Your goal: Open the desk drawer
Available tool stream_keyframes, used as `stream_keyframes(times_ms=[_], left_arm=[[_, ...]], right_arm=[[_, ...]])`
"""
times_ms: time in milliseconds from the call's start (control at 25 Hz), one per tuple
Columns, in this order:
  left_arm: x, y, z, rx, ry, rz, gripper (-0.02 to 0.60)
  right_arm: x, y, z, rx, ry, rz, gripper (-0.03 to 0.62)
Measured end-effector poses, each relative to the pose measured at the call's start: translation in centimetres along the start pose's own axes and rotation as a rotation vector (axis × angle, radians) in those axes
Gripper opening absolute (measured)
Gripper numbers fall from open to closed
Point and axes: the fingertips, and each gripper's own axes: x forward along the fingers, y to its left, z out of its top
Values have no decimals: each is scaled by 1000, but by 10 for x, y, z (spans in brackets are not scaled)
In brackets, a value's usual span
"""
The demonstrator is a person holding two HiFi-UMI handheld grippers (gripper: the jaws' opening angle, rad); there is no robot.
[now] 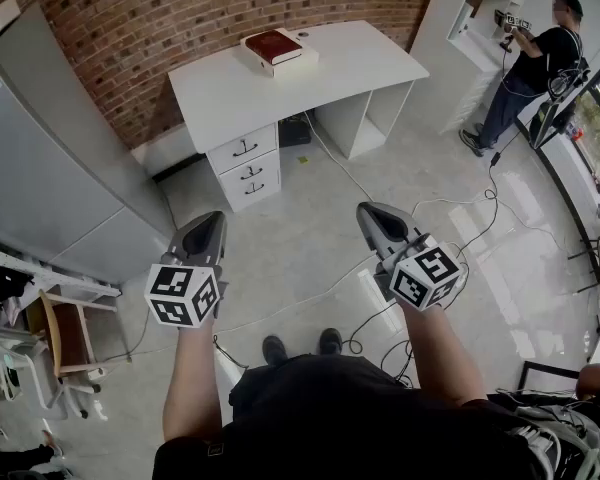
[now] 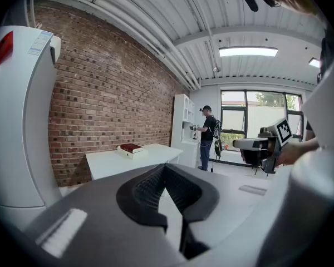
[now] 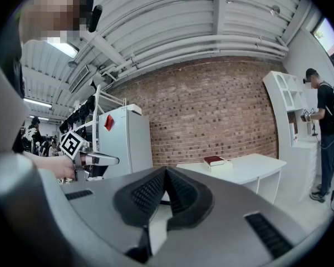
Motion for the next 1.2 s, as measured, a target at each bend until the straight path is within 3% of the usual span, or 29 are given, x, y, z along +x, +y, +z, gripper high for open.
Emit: stream_keyframes(times_ms=[560, 800, 1040, 1080, 1200], left_arm=[[12, -34, -8, -9, 28, -4, 11], [23, -59, -9, -1, 40, 12, 11], [33, -89, -5, 9, 28, 25, 12], [35, -93, -4, 10, 25, 26, 12], [39, -106, -2, 10, 17, 15, 14]], right_arm=[[-37, -29, -11, 16, -13, -43, 12], [-54, -42, -29, 107, 11, 5, 14], [-76, -58, -19, 56, -19, 45, 15], [-78, -61, -17, 48, -20, 45, 20], [-86, -67, -18, 36, -11, 47, 117]])
